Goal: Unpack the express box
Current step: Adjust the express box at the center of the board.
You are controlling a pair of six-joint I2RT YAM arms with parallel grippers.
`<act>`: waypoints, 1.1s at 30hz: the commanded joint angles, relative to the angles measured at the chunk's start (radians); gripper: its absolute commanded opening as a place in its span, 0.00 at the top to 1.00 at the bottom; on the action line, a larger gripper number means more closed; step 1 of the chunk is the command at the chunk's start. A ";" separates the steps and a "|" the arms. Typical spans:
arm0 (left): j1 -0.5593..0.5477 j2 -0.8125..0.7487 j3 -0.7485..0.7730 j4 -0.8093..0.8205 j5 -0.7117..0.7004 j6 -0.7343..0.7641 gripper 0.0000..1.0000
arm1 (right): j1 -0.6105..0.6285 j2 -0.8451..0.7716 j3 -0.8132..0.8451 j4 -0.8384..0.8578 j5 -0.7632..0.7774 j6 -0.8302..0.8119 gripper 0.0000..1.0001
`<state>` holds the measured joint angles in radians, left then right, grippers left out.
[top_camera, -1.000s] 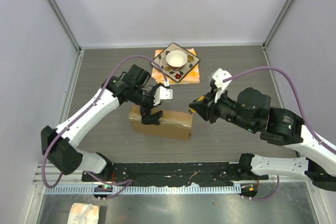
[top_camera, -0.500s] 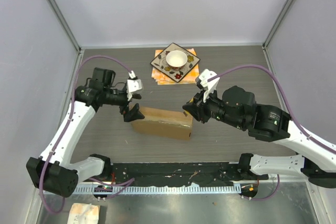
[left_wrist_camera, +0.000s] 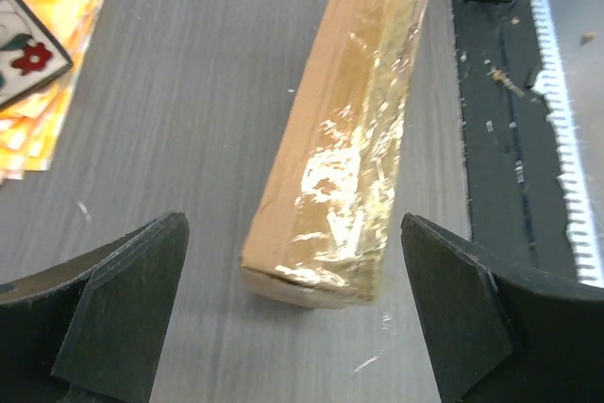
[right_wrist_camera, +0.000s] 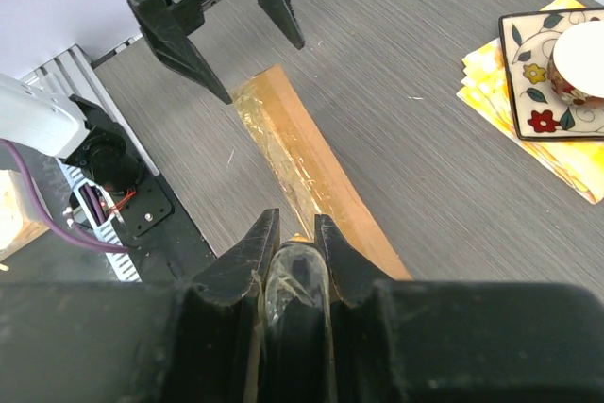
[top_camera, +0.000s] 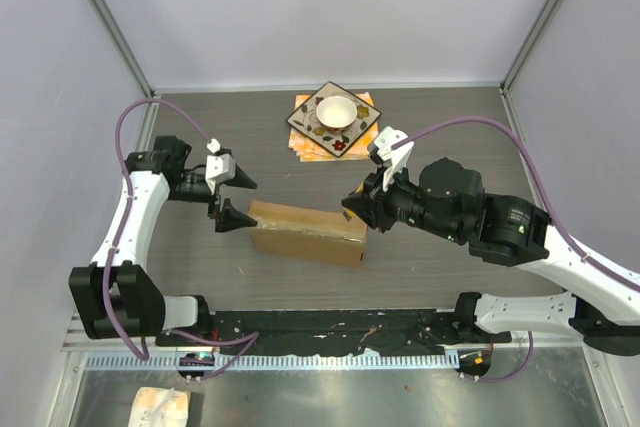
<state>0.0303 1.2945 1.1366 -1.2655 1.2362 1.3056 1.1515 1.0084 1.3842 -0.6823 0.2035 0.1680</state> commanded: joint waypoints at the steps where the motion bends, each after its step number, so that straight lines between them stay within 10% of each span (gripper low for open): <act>1: 0.039 0.057 0.029 -0.398 0.092 0.430 0.00 | -0.003 0.012 0.050 0.032 -0.018 0.018 0.99; 13: 0.059 0.068 -0.048 -0.399 0.111 0.511 0.00 | -0.003 0.038 0.059 0.032 -0.023 0.022 0.99; 33: 0.011 -0.060 -0.072 -0.396 0.220 0.221 0.00 | -0.003 0.045 0.061 0.021 -0.030 0.018 0.99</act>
<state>0.0757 1.2770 1.1286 -1.3380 1.4437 1.5230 1.1515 1.0611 1.3994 -0.6827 0.1841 0.1864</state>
